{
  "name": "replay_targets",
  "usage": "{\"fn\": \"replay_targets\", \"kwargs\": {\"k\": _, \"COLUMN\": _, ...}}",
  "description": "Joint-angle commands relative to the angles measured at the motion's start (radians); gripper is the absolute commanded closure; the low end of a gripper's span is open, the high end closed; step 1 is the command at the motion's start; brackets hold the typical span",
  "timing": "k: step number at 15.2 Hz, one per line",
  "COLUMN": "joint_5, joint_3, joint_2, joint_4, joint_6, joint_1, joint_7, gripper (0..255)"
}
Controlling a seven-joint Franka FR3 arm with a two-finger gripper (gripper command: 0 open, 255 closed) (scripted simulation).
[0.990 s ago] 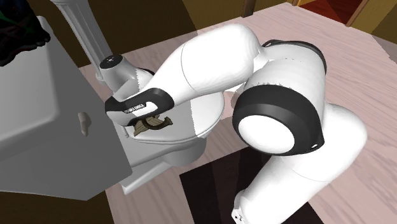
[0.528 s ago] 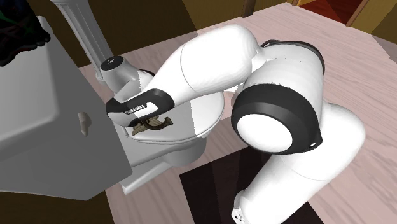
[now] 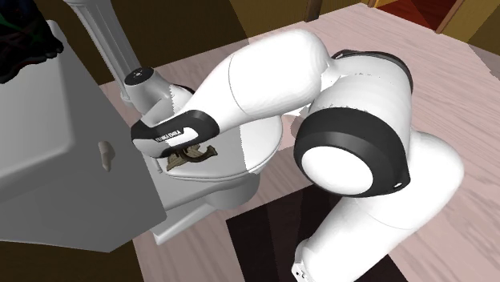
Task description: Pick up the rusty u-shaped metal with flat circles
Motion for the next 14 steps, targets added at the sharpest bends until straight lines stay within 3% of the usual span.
{"fn": "replay_targets", "kwargs": {"k": 1, "joint_5": 0.010, "joint_3": 0.002, "joint_2": -0.013, "joint_4": 0.011, "joint_6": -0.022, "joint_1": -0.002, "joint_7": -0.008, "gripper": 255}}
{"fn": "replay_targets", "kwargs": {"k": 14, "joint_5": 0.055, "joint_3": 0.006, "joint_2": -0.079, "joint_4": 0.092, "joint_6": -0.160, "joint_1": -0.007, "joint_7": -0.046, "gripper": 255}}
